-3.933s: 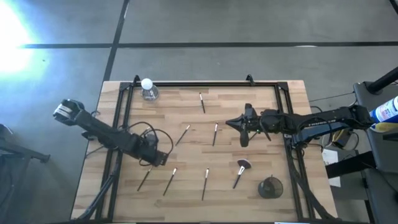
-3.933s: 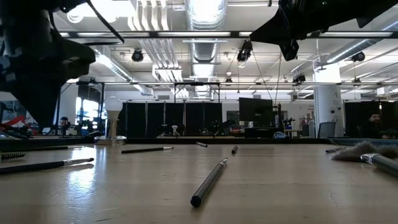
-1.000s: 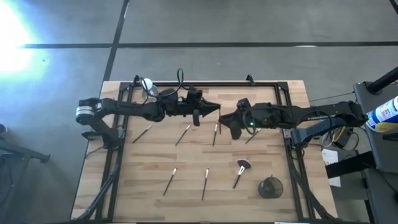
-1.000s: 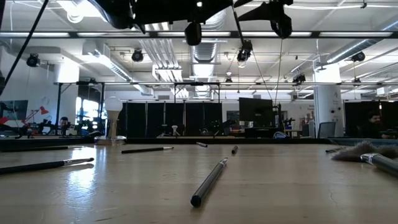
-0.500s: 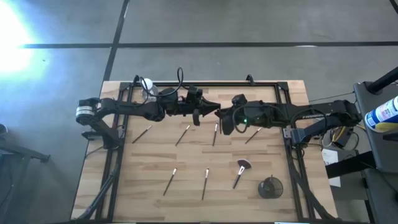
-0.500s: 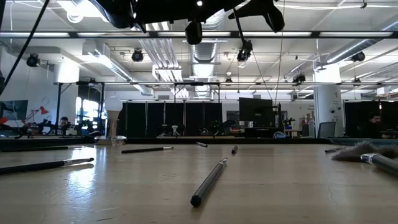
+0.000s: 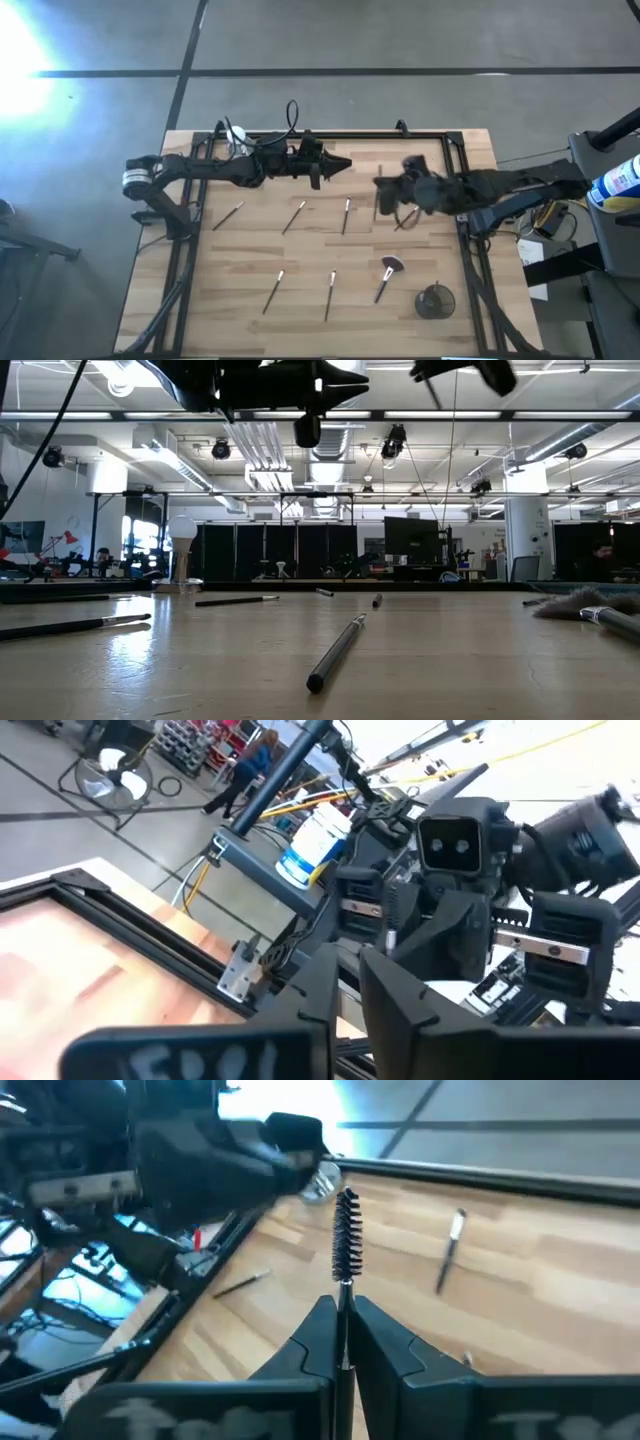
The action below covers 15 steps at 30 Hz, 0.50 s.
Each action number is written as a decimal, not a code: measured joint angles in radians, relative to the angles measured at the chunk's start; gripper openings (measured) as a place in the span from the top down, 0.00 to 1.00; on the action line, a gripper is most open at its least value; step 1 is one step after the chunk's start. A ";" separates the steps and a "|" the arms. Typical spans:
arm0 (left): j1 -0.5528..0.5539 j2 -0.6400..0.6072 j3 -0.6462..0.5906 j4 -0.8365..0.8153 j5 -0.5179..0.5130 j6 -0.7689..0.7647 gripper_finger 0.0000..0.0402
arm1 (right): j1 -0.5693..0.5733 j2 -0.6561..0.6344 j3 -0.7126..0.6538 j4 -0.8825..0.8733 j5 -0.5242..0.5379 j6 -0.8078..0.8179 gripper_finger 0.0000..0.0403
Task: Put items in baskets/containers
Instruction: Put the lash brush into the brush holder
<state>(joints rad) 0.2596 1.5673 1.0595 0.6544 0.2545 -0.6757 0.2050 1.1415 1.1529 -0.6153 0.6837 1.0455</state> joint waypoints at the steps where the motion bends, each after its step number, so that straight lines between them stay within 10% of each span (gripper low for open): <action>1: 0.003 0.000 0.000 0.000 0.004 0.000 0.89 | 0.034 -0.010 0.004 -0.037 0.036 0.049 0.97; 15: 0.019 0.000 0.000 -0.057 0.019 0.028 0.86 | 0.538 0.102 0.093 -0.717 0.092 0.942 0.97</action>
<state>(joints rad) 0.2787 1.5678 1.0595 0.5976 0.2733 -0.6476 0.7428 1.2437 1.2456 -1.3321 0.7754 1.9878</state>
